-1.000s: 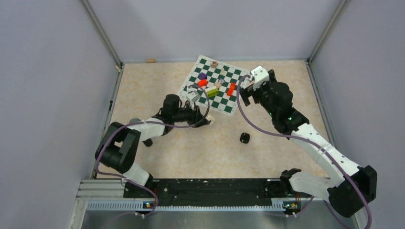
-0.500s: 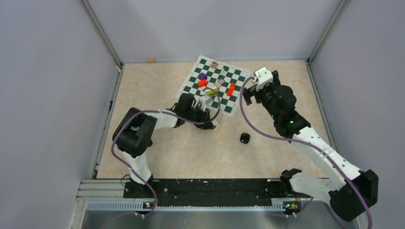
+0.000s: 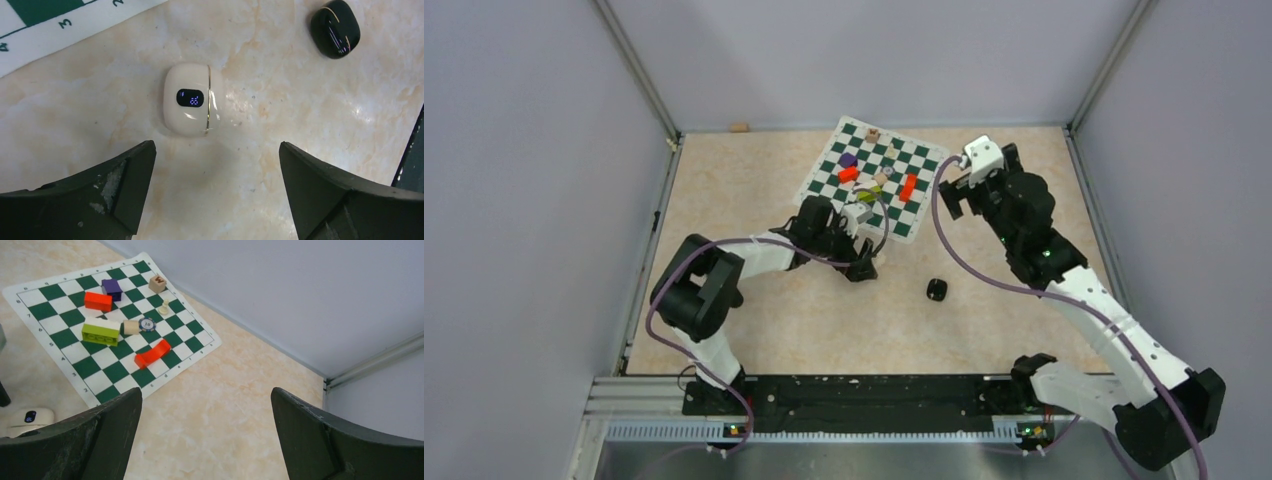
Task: Insert the wireless bluetooth earbuds into the charging case
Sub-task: Place the charging case at the center of the board, then reset both arms
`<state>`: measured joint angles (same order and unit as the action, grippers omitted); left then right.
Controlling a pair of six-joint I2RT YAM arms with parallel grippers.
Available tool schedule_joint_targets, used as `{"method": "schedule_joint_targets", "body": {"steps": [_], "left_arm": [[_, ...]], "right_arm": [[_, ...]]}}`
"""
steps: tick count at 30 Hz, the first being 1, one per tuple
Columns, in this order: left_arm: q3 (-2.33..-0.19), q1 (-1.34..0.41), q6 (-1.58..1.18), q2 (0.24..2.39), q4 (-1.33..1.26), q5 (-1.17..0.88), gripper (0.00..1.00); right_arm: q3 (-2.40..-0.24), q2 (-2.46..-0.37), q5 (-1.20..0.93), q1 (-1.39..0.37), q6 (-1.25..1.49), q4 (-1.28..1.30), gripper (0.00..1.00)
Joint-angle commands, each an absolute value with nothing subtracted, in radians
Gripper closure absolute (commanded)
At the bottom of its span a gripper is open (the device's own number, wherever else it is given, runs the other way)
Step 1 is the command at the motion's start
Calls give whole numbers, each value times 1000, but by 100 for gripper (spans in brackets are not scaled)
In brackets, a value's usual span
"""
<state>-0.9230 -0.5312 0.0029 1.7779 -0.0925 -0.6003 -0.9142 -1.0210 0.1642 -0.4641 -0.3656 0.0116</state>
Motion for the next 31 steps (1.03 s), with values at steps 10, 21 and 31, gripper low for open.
{"method": "schedule_joint_targets", "body": {"steps": [10,21,31], "left_arm": [[-1070,-382,232,1180,178,-605,1],[-1050,-264,130,617,280,70,1],[-908,-230,127,512,225,322,1]], "right_arm": [[-898,-594,267,-451,-313,180,1],[-786,-323,175,-412,-164,214,1],[-703,-327,279,-419,-171,120,1]]}}
